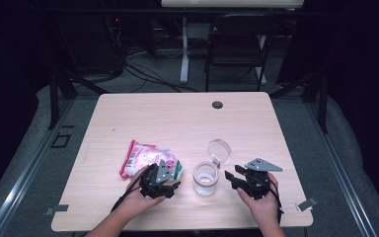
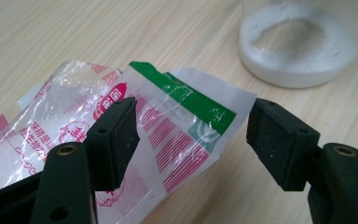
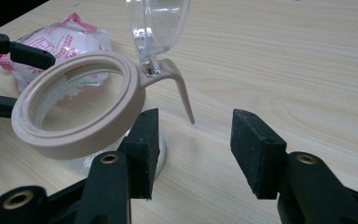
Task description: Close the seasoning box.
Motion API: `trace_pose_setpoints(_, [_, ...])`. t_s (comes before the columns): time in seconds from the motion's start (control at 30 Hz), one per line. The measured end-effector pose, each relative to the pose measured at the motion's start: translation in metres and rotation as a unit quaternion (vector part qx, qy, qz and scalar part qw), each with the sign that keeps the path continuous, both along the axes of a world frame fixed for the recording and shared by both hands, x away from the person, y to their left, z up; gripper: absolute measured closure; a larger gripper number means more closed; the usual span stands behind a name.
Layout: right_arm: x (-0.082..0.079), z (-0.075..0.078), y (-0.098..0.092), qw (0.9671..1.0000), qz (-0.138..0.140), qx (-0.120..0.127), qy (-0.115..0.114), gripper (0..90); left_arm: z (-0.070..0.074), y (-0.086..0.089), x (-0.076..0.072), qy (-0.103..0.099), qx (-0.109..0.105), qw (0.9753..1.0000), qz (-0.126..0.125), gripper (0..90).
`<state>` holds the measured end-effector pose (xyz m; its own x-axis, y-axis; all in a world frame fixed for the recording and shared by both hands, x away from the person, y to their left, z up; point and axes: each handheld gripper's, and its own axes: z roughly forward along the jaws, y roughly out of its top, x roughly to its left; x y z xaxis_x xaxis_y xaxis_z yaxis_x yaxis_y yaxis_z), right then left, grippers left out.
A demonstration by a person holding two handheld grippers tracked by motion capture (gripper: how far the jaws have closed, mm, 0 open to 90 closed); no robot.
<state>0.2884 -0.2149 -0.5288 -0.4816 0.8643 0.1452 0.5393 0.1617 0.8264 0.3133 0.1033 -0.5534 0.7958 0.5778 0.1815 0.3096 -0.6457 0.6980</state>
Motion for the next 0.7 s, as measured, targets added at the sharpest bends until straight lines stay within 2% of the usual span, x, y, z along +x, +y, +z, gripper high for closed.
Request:
trace_pose_setpoints(0.07, [-0.001,-0.001,-0.001,1.0,-0.003,0.002,-0.001,51.9,-0.006,-0.002,0.004,0.0,0.02,0.9998,0.005,33.7])
trace_pose_setpoints(0.17, [-0.002,-0.001,-0.001,1.0,-0.005,0.002,-0.001,51.9,-0.009,-0.002,0.007,-0.002,0.029,0.9995,0.01,33.7])
trace_pose_setpoints(0.27, [-0.002,0.0,-0.002,1.0,-0.005,-0.001,0.0,51.8,-0.012,0.0,0.011,-0.015,0.048,0.9982,0.033,35.0])
trace_pose_setpoints(0.43, [-0.002,-0.001,-0.002,1.0,-0.005,-0.001,0.0,51.6,-0.013,0.003,0.014,-0.017,0.053,0.9975,0.043,36.2])
trace_pose_setpoints(0.5, [-0.002,-0.001,-0.001,1.0,-0.004,-0.004,0.0,51.5,-0.014,0.003,0.015,-0.024,0.054,0.9971,0.048,38.5])
trace_pose_setpoints(0.53, [-0.001,-0.001,-0.001,1.0,-0.004,-0.006,0.0,51.4,-0.013,0.004,0.016,-0.02,0.058,0.9968,0.05,45.1])
trace_pose_setpoints(0.7, [-0.001,-0.002,-0.002,1.0,-0.005,-0.005,0.001,51.3,-0.013,0.008,0.02,-0.014,0.053,0.9964,0.065,57.2])
